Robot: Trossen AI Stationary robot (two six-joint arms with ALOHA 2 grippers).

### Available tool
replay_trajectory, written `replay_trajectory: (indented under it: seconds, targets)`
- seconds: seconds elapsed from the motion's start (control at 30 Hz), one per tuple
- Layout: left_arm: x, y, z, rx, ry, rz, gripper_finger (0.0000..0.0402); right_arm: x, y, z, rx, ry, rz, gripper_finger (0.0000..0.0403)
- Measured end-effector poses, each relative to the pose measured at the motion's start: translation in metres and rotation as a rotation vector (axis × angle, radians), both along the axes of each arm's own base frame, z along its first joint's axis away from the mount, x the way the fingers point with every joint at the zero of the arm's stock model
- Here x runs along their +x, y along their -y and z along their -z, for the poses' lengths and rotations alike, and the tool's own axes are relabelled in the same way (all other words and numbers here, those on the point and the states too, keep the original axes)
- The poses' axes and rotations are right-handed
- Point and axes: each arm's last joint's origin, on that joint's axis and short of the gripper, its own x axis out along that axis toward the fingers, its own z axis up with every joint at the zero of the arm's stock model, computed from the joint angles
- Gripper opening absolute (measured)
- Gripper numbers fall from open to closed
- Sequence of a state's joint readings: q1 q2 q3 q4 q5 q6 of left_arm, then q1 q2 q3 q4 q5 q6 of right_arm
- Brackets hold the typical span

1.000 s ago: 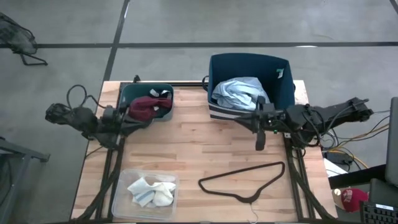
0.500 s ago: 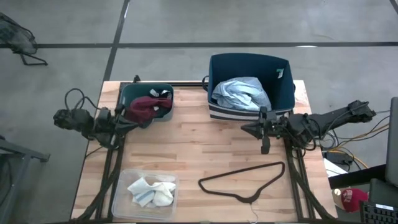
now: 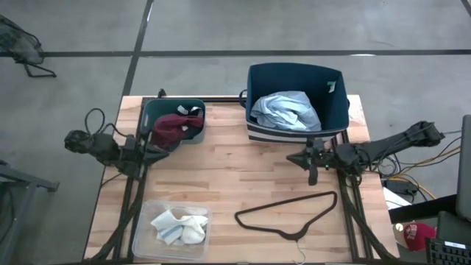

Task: Pick & Place Cloths
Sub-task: Return to Home Position

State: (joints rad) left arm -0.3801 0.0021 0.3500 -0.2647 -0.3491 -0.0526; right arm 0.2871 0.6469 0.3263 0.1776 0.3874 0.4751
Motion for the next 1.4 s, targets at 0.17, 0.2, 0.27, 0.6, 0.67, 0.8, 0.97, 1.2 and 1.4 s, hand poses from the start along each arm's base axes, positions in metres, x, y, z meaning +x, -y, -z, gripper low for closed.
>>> replay_trajectory:
  seconds: [0.17, 0.2, 0.27, 0.6, 0.67, 0.8, 0.97, 1.2, 1.4]
  targets:
    - [0.002, 0.002, 0.004, 0.001, -0.002, 0.027, 0.0012, -0.011, 0.0, 0.016, -0.03, 0.168, -0.103, 0.0009]
    - [0.003, 0.002, 0.006, 0.006, -0.008, 0.035, 0.0012, -0.014, 0.001, 0.02, -0.042, 0.198, -0.124, 0.0009]
    - [0.005, 0.003, 0.009, 0.016, -0.009, 0.042, 0.0012, -0.019, 0.002, 0.028, -0.06, 0.247, -0.14, 0.0009]
    - [0.025, 0.011, 0.051, -0.013, 0.052, 0.042, 0.0012, -0.029, 0.005, 0.047, -0.121, 0.275, -0.134, 0.0009]
    - [0.029, 0.013, 0.061, -0.023, 0.076, 0.042, 0.0012, -0.029, 0.005, 0.047, -0.134, 0.275, -0.134, 0.0009]
    - [0.031, 0.014, 0.072, -0.026, 0.063, 0.037, 0.0012, -0.029, 0.005, 0.048, -0.159, 0.263, -0.135, 0.0009]
    - [0.032, 0.012, 0.072, -0.029, 0.058, -0.008, 0.0012, -0.028, 0.004, 0.05, -0.174, 0.237, -0.137, 0.0009]
    - [0.032, 0.012, 0.075, -0.028, 0.032, -0.009, 0.0012, -0.028, 0.004, 0.05, -0.174, 0.236, -0.137, 0.0009]
    - [0.032, 0.012, 0.075, -0.028, 0.03, -0.01, 0.0012, -0.028, 0.004, 0.05, -0.174, 0.235, -0.135, 0.0008]
